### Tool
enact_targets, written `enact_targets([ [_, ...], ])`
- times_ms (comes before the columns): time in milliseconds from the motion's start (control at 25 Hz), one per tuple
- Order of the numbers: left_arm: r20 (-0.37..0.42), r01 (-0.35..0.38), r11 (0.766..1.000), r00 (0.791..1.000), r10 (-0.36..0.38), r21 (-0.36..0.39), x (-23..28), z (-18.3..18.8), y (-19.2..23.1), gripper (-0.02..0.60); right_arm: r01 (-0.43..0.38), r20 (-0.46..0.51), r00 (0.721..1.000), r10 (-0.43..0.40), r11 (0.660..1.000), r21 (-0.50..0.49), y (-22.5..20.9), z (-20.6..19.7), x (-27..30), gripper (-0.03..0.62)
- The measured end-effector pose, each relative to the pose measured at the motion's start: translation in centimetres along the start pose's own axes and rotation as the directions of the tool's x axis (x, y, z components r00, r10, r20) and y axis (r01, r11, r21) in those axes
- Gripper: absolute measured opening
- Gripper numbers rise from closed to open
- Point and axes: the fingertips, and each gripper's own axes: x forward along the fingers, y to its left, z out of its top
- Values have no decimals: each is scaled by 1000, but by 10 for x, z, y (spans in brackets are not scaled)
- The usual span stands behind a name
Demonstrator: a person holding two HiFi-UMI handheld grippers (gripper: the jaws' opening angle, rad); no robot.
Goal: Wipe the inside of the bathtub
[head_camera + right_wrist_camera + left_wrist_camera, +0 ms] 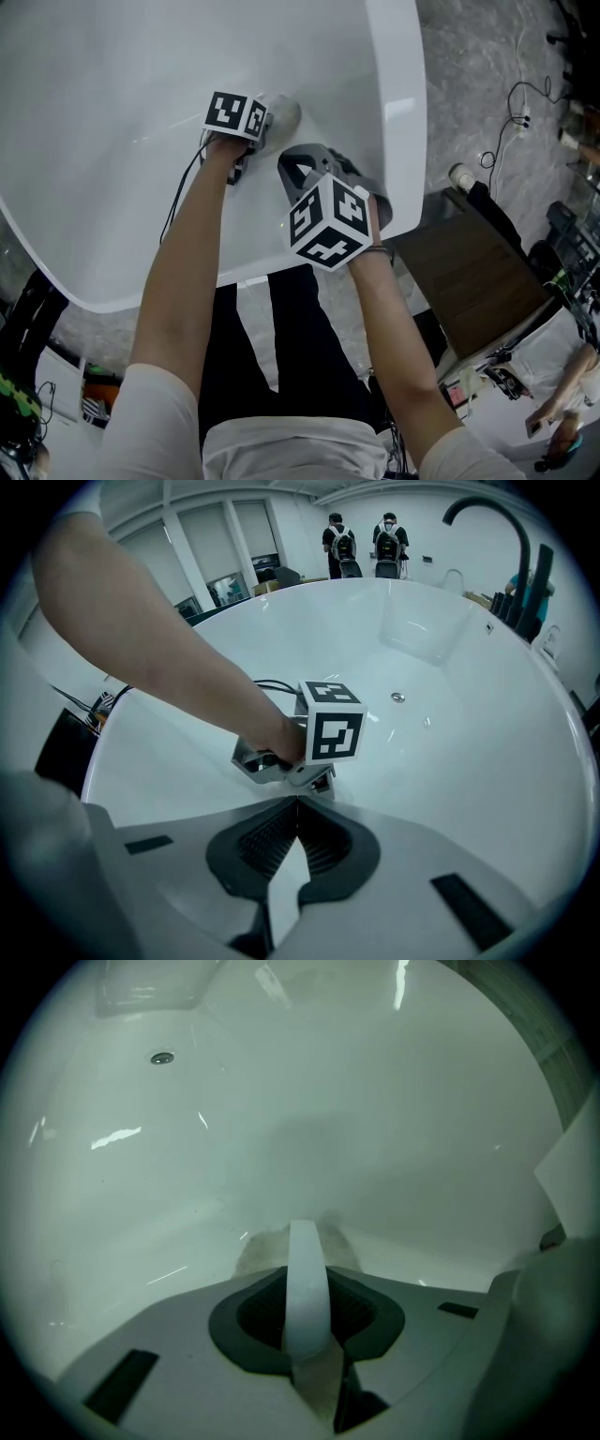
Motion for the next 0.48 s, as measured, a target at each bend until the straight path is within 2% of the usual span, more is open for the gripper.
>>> enact_targets([
  [480, 14, -15, 999, 1000, 16, -33, 22, 7, 28, 94, 8, 22, 1000, -8, 1000, -7, -3, 5, 6, 17],
])
